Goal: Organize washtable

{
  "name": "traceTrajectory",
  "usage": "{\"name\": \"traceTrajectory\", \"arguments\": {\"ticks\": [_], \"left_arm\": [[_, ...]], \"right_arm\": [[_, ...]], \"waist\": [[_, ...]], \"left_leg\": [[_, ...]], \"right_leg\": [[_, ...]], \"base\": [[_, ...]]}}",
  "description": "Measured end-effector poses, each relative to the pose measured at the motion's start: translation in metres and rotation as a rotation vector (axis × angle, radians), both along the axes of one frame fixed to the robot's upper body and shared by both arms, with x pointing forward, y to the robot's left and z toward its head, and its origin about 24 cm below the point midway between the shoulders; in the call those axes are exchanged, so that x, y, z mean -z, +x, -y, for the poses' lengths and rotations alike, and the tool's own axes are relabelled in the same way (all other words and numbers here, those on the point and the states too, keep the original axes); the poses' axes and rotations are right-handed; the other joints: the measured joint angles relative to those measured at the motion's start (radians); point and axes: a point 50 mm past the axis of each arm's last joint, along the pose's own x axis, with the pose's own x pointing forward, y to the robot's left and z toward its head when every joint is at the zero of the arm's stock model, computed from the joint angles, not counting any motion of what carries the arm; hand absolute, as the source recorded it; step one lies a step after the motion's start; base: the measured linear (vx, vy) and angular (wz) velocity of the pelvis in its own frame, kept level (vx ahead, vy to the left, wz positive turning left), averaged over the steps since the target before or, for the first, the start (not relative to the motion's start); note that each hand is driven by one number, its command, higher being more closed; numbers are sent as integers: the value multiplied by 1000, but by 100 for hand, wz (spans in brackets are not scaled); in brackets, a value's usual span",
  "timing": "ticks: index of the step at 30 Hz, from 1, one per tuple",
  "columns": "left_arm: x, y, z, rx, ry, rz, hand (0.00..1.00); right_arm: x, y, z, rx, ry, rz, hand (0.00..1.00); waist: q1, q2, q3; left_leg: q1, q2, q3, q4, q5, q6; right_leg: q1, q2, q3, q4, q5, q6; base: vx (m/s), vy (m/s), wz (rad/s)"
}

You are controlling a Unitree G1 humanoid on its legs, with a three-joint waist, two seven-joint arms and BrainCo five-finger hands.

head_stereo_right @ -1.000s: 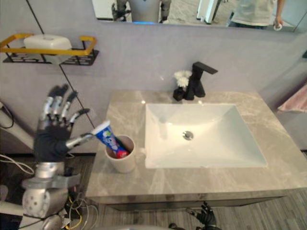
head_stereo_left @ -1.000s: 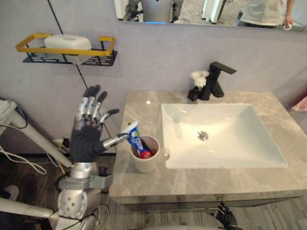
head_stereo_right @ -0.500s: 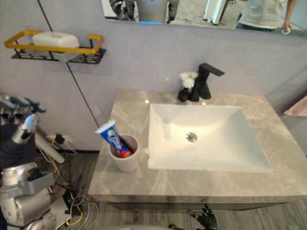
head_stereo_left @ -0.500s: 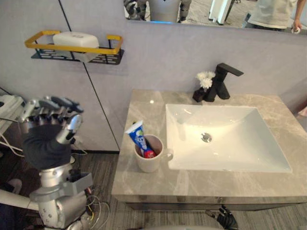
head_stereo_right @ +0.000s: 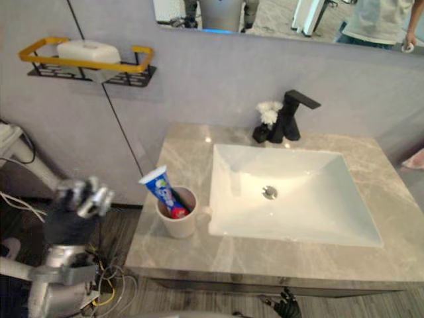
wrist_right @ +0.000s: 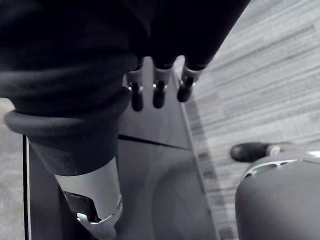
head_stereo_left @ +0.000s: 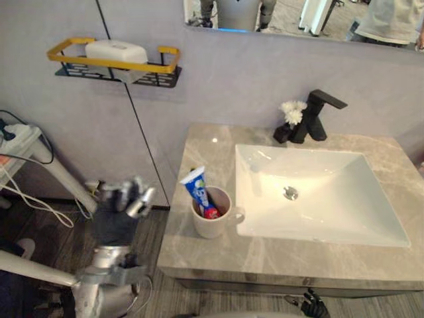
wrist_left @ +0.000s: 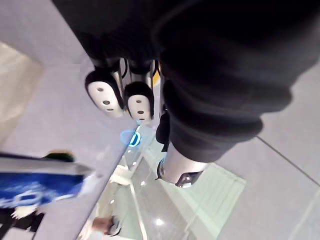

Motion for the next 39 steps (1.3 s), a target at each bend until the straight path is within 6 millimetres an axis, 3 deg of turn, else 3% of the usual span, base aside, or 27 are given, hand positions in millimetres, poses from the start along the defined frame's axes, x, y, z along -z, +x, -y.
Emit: {"name": "traceTrajectory", "arguments": {"ticks": [6, 16, 24, 31, 39], "left_arm": [[31, -3, 20, 161, 0, -154, 100], [67, -9, 32, 260, 8, -325, 100], [78, -13, 38, 292, 4, -377, 100], [94, -23, 53, 359, 4, -460, 100], [98, -29, 71, 449, -2, -476, 100]], "right_arm": [[0, 2, -2, -20, 2, 1, 0], [3, 1, -5, -64, 6, -15, 0], [4, 0, -7, -90, 7, -26, 0], [4, 1, -6, -95, 4, -26, 0], [7, 1, -7, -101, 7, -40, 0]], "waist": [[1, -7, 6], [2, -12, 7], [4, -11, 7], [4, -6, 7], [3, 3, 2]], "left_leg": [[0, 0, 0, 3, 0, 0], [-9, 3, 5, 4, -1, -1], [-10, 6, 6, 4, -1, -2], [-20, 7, 7, 11, -2, -3], [-22, 8, 7, 16, -2, -3]], "right_leg": [[0, 0, 0, 2, 0, 0], [-14, 1, 0, 21, -14, 1], [-21, 1, -2, 39, -26, -1], [-35, 1, -2, 54, -31, -2], [-35, 2, -3, 57, -31, -2]], "base": [[0, 0, 0], [0, 0, 0], [0, -1, 0], [-9, -1, -1], [0, 0, 0]]}}
